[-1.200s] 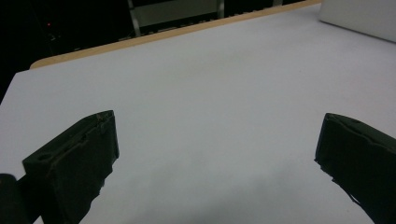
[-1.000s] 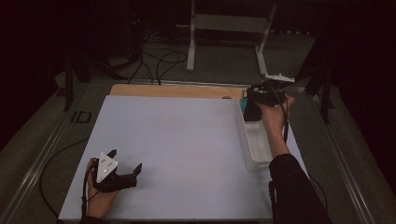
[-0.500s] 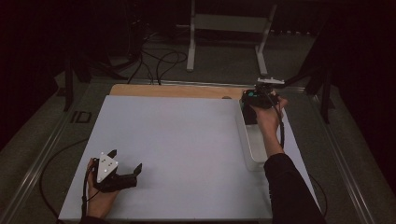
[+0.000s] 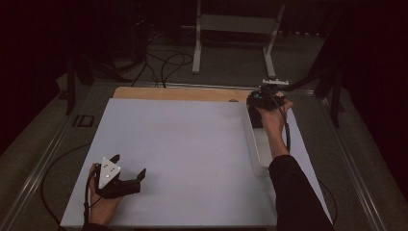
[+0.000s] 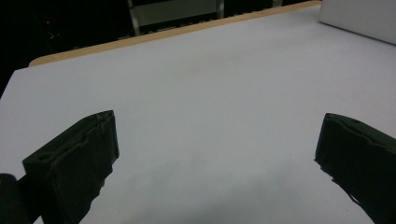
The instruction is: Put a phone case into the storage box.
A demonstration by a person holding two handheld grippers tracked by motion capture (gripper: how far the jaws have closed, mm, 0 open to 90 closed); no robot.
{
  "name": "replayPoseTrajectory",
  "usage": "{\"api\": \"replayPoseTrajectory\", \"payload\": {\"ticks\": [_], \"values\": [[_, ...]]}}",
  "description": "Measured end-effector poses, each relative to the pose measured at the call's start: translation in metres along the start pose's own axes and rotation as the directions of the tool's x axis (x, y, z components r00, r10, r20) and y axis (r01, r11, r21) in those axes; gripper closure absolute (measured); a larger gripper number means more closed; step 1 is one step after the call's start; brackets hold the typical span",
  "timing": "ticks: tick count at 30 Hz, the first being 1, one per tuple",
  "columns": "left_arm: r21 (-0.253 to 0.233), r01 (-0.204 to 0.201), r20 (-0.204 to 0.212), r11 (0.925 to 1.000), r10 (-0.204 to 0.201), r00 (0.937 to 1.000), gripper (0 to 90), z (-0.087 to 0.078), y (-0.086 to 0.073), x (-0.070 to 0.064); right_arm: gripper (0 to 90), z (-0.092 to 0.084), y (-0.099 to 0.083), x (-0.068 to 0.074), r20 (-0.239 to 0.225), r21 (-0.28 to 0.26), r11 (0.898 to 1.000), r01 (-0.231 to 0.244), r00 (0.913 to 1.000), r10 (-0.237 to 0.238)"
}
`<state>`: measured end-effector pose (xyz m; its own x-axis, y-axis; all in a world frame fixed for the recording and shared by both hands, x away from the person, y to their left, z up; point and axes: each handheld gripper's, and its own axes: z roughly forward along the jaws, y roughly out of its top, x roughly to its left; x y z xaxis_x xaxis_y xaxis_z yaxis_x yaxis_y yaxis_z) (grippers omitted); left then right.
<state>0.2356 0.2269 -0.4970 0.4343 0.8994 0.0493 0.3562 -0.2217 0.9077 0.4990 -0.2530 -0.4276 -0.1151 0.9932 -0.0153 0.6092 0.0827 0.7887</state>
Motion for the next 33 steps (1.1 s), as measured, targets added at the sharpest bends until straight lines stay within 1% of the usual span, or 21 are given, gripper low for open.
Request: {"api": "replayPoseTrajectory", "payload": {"ticks": [1,5,6,9,13,18,20,21,24,26,27,28,29,33], "values": [[0.001,0.0,0.0,1.0,0.0,1.0,0.1,0.0,0.0,0.0,8.1,-0.001,0.002,0.001,0.005,0.0,1.0,0.011,0.9999,-0.011],[0.0,0.001,0.003,1.0,-0.001,1.0,0.2,0.0,0.0,0.0,7.8,-0.006,0.008,0.0,-0.003,-0.027,1.0,0.012,0.9999,-0.012],[0.0,0.001,0.003,1.0,-0.001,1.0,0.1,0.0,0.0,0.0,7.8,-0.006,0.008,0.0,-0.003,-0.027,1.0,0.012,0.9999,-0.012],[-0.001,0.001,0.002,1.0,-0.001,1.0,0.1,0.0,0.0,0.0,7.8,-0.013,0.01,-0.002,-0.016,-0.049,0.999,0.021,0.9996,-0.022],[0.002,-0.001,0.001,1.0,0.001,1.0,0.1,0.0,0.0,0.0,7.8,-0.019,0.01,-0.004,-0.026,-0.057,0.998,0.023,0.9994,-0.024],[0.003,0.001,0.003,1.0,-0.001,1.0,0.1,0.0,0.0,0.0,7.9,-0.033,0.009,-0.005,-0.076,-0.071,0.997,0.004,0.997,-0.009],[0.005,0.001,0.006,1.0,-0.001,1.0,0.1,0.0,0.0,0.0,7.9,-0.035,0.009,-0.005,-0.081,-0.069,0.998,0.008,0.9966,-0.013],[0.011,0.0,0.013,0.9999,0.0,0.9999,0.1,0.0,0.0,0.0,7.9,-0.043,0.006,-0.003,-0.105,-0.07,0.997,0.017,0.9942,-0.025],[0.018,-0.001,0.015,0.9998,0.001,0.9999,0.1,0.001,0.0,-0.001,7.9,-0.054,0.0,-0.001,-0.147,-0.072,0.997,0.024,0.9885,-0.034],[0.024,-0.006,0.02,0.9997,0.005,0.9998,0.1,0.002,0.001,-0.001,7.9,-0.056,-0.002,-0.001,-0.156,-0.07,0.997,0.029,0.987,-0.04],[0.028,-0.008,0.025,0.9996,0.007,0.9997,0.1,0.002,0.001,-0.001,7.9,-0.065,-0.008,0.0,-0.187,-0.078,0.997,0.027,0.9815,-0.041],[0.031,-0.008,0.029,0.9995,0.007,0.9995,0.1,0.002,0.002,-0.001,7.9,-0.069,-0.011,0.0,-0.202,-0.081,0.996,0.029,0.9784,-0.045],[0.034,-0.009,0.032,0.9994,0.008,0.9995,0.1,0.002,0.002,-0.001,7.9,-0.073,-0.015,0.001,-0.215,-0.088,0.996,0.027,0.9756,-0.046],[0.042,-0.012,0.044,0.9991,0.01,0.999,0.1,0.001,0.004,-0.001,7.8,-0.09,-0.029,0.004,-0.255,-0.107,0.992,0.061,0.963,-0.087]]}}
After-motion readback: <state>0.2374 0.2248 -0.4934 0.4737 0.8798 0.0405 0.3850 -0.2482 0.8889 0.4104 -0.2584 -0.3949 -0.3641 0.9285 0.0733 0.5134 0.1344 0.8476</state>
